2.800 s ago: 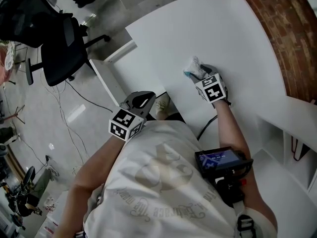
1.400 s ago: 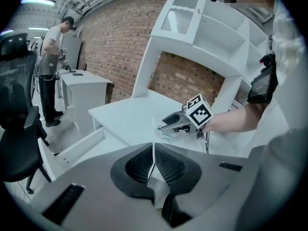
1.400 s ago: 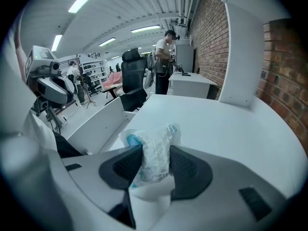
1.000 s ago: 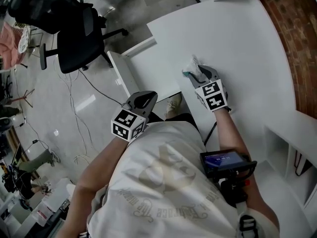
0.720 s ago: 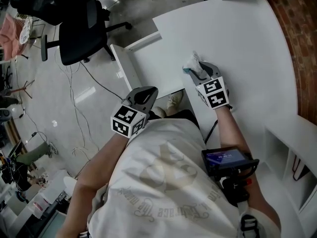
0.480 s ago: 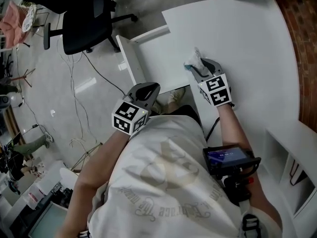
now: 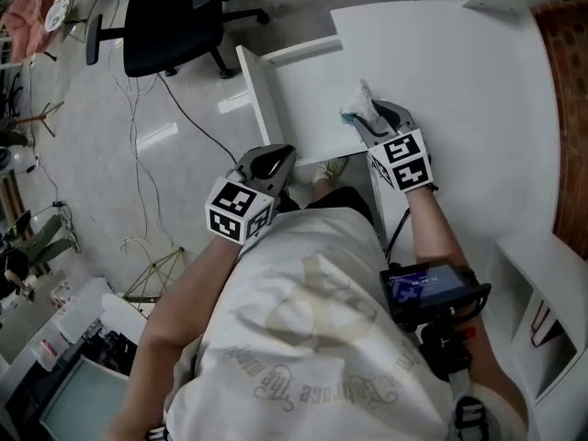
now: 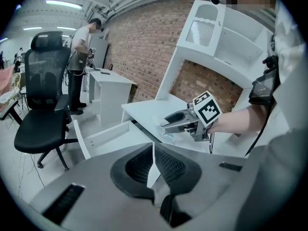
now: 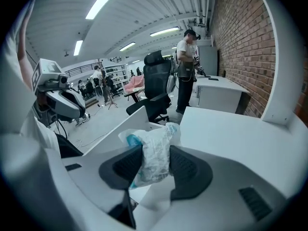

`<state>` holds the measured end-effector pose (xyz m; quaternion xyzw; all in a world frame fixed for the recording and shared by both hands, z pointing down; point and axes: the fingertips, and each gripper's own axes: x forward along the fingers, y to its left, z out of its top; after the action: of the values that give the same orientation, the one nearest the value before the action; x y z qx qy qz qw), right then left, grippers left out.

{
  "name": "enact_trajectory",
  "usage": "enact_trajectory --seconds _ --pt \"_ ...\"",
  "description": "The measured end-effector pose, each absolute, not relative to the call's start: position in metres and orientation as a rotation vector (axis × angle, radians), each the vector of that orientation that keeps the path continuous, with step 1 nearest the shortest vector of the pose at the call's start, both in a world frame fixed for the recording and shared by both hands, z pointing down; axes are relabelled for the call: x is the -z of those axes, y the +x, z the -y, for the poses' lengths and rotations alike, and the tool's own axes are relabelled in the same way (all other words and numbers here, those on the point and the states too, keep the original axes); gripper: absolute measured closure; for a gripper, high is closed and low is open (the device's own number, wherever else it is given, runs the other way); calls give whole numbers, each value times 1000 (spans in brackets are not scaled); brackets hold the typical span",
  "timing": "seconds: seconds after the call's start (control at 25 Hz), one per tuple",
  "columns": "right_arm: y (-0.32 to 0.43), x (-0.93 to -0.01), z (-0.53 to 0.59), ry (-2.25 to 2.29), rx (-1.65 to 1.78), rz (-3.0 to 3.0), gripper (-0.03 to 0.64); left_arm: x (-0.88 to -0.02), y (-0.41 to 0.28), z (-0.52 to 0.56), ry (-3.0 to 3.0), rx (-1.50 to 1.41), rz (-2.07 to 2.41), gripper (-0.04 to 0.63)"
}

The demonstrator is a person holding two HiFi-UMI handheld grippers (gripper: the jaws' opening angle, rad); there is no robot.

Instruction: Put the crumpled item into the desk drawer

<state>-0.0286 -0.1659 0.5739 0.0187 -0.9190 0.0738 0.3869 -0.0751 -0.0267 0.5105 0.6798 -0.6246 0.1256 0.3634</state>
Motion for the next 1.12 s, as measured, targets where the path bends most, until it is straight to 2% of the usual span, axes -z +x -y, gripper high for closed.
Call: enact_trajectory --seconds 0.52,1.12 --pt "-67 -588 122 -44 -141 2257 422 -514 -107 -12 1697 -254 1634 566" --pt "-97 -651 83 -156 -102 2112 420 -530 -141 -34 1605 -161 1692 566"
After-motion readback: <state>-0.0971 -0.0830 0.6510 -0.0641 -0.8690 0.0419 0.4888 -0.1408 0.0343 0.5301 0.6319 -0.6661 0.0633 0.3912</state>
